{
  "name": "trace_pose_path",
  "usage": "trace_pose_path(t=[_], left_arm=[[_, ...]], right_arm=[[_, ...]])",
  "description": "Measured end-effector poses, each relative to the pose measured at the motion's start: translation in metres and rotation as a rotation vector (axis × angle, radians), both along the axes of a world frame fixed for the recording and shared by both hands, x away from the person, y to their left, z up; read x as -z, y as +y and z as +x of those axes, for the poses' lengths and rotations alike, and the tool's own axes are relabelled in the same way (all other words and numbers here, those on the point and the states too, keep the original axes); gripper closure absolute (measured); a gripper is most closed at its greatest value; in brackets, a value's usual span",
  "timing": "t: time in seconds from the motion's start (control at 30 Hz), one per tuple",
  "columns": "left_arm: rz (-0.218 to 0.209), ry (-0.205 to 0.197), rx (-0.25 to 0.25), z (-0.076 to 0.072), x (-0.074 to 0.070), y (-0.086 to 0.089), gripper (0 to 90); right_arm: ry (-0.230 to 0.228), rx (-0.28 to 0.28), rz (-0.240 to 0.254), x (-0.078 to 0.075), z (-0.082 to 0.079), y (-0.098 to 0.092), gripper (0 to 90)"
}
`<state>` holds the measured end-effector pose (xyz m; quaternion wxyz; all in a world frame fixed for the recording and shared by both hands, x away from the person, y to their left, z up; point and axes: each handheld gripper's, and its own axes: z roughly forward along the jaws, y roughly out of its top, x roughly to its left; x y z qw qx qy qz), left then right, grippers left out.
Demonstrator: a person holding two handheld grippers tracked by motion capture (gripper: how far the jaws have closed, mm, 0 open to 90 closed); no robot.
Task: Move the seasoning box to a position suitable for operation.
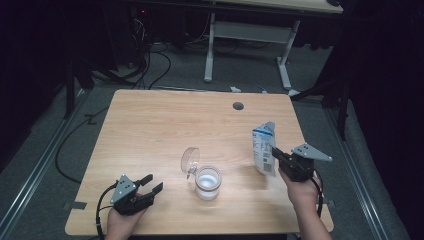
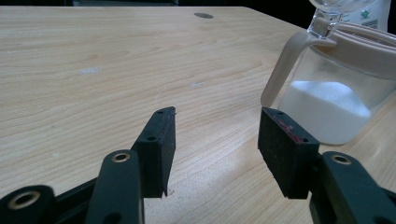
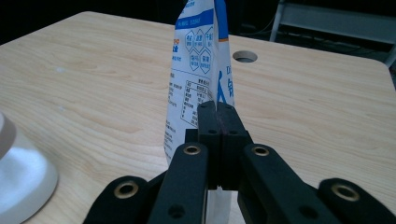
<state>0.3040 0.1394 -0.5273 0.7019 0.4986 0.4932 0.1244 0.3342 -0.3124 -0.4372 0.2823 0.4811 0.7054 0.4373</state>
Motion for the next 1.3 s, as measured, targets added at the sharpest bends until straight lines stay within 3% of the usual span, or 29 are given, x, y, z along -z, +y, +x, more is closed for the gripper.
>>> trace_pose_path(t=[0.37,0.8,0.9,0.97,1.07,1.1,1.2,1.3], left_arm=[[0.025,-0.028,0.021,-0.004,0.002,-0.005,46.7],[0.01,-0.027,0.013,-0.004,0.002,-0.002,46.0],[0.001,-0.026,0.005,-0.004,0.002,-0.002,46.0],[0.0,-0.025,0.008,-0.004,0.002,-0.002,45.9],[0.004,-0.013,0.019,-0.004,0.002,-0.002,44.9],[0.003,-0.01,0.018,-0.003,0.002,-0.002,44.9],[0.002,-0.01,0.019,-0.003,0.002,-0.002,44.9],[-0.001,-0.011,0.025,-0.004,0.002,-0.001,44.9]], right_arm=[[-0.051,0.007,0.036,0.016,0.012,-0.006,90.0],[-0.12,0.052,0.082,0.029,0.033,-0.015,90.0],[-0.132,0.059,0.087,0.034,0.032,-0.016,90.0],[-0.148,0.069,0.072,0.04,0.026,-0.016,90.0],[-0.165,0.087,0.087,0.046,0.016,-0.016,90.0],[-0.167,0.09,0.096,0.048,0.014,-0.016,90.0],[-0.162,0.086,0.062,0.047,0.011,-0.015,89.9],[-0.153,0.073,0.071,0.048,0.007,-0.013,89.7]])
